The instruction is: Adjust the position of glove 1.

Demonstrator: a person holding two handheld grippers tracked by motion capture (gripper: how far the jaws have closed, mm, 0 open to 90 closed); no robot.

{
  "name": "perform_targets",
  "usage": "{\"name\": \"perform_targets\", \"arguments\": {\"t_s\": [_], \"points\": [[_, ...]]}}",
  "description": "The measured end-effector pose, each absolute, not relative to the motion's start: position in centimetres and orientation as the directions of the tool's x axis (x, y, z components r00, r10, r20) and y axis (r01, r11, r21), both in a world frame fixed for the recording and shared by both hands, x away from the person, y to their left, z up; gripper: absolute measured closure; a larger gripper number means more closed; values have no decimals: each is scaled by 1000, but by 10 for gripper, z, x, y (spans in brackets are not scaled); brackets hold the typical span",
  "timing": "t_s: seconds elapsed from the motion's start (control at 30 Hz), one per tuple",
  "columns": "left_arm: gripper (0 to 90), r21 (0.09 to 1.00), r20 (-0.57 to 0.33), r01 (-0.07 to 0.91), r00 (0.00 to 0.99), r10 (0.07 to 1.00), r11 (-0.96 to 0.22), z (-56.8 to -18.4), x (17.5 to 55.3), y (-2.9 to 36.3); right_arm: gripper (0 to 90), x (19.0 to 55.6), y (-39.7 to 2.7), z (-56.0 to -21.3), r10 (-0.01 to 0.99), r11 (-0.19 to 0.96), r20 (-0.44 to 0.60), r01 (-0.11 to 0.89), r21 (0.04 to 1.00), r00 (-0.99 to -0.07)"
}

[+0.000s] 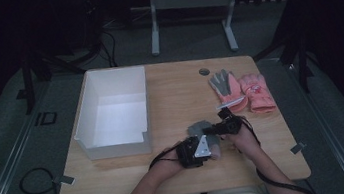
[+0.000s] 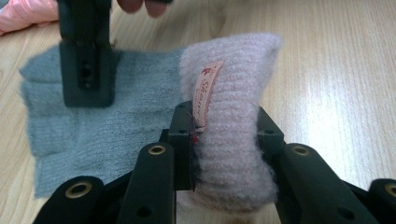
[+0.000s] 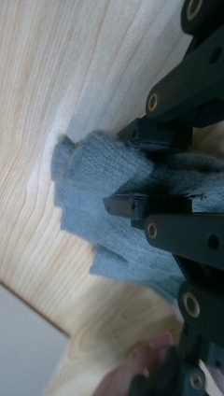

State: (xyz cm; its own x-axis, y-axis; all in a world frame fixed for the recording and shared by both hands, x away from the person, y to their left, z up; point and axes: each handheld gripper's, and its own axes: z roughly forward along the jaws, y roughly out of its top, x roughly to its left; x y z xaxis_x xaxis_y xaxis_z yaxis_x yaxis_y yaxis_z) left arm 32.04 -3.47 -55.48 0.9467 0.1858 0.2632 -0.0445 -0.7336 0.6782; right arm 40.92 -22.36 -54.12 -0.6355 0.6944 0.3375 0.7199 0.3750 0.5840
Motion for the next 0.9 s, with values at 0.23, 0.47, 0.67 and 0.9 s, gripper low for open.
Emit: {"name": "perform_targets", "arguments": {"t_s": [0.23,0.47,0.67,0.9], "points": [[687,652,276,-49,945,176,-757,-535,322,-31,736,403,-225,-519,674,366,329,686,629,-662],[686,626,309,-96,942,133,-774,-499,327,-24,736,404,-227,-495,654,336,338,660,672,-677],[685,615,334,-129,936,109,-778,-469,333,-17,737,404,-225,-467,656,307,322,631,713,-683],[685,607,362,-149,926,105,-781,-445,334,-9,737,405,-218,-441,647,309,297,597,740,-702]]}}
